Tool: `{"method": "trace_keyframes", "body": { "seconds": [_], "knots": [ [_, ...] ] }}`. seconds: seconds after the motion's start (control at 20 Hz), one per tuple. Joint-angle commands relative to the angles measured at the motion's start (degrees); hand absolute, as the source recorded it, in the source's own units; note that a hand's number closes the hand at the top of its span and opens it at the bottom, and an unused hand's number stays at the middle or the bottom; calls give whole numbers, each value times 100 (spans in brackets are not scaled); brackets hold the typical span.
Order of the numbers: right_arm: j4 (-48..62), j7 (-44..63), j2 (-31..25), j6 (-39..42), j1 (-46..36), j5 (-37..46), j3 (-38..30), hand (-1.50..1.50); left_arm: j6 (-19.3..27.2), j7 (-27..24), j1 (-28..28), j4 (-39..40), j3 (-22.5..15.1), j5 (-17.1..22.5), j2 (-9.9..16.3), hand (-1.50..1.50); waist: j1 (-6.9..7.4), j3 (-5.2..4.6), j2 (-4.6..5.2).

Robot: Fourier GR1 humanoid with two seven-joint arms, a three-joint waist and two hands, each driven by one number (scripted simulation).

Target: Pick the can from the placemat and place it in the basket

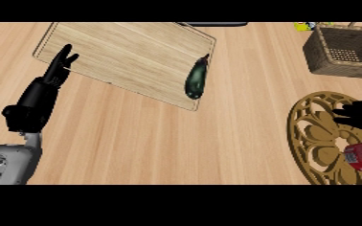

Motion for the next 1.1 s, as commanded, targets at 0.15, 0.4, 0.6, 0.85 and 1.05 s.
{"method": "trace_keyframes", "body": {
  "seconds": [0.15,0.4,0.6,0.85,1.05],
  "knots": [
    [39,-58,645,35,146,341,110,-150,-159,-238,-72,300,202,-151,-125,0,-49,-2,-3],
    [875,-871,498,-317,154,560,-132,-150,-201,34,390,-283,135,-203,-301,0,-6,0,-4],
    [539,-814,522,22,107,562,-182,-150,-425,268,27,-227,412,-157,-128,0,-27,-1,-10],
    [367,-592,608,-28,473,749,-290,-150,-374,-19,111,-5,378,-456,-341,0,-73,-4,-13],
    [1197,-569,1160,-589,242,1319,64,-150,-608,-395,-92,477,707,-351,-194,0,-44,-2,5]
  ]
}}
